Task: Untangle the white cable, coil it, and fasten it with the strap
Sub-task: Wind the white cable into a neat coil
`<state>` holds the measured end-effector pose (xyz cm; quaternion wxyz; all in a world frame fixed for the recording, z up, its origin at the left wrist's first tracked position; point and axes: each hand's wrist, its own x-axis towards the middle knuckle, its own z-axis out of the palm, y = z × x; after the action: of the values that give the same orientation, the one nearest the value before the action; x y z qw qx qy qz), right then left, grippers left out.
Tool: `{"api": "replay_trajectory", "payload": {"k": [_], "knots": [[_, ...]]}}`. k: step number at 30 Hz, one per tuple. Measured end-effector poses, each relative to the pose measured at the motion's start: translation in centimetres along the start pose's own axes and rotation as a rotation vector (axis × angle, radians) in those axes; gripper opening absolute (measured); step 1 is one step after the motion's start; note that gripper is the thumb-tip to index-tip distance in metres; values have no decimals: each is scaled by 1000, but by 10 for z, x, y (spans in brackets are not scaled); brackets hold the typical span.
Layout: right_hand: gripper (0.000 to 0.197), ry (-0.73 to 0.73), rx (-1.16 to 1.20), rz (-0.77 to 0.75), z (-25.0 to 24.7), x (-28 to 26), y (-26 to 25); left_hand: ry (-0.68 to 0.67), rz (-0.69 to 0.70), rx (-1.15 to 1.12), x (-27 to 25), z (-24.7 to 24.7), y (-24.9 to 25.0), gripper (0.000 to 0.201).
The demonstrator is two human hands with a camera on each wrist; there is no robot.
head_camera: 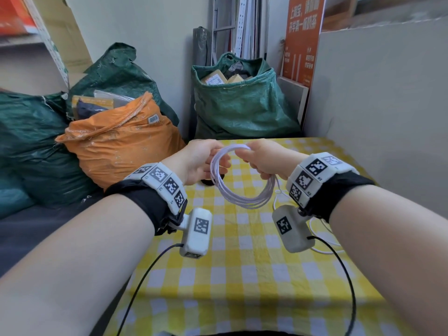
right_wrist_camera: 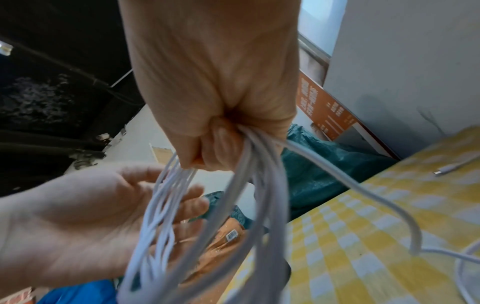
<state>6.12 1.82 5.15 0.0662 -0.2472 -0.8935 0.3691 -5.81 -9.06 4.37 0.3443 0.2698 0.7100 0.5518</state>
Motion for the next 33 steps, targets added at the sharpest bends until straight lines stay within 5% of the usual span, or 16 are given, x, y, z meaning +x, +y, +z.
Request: {"api": "replay_trajectory", "payload": {"k": [4,8,16,20,27,33], "knots": [[30,-69,-265,-58,8,-6,-13,-142,81,192,-2,4,10,37],[11,-56,-442,-114,12,-12,-25,-141,61,443,-8,16,13,54],[14,-85,-229,-43,11,-15,-27,-158,103,434,-6,17,6,73],[42,-38,-100,28,8,-11,-16,-227,76,453,-8,17,7,59],[4,69,226,6,1,-7,1,-31,92,280,-3,9,6,46],[21,66,613,52,-6,-7,9,92,82,-151,3,5,2,46]]}}
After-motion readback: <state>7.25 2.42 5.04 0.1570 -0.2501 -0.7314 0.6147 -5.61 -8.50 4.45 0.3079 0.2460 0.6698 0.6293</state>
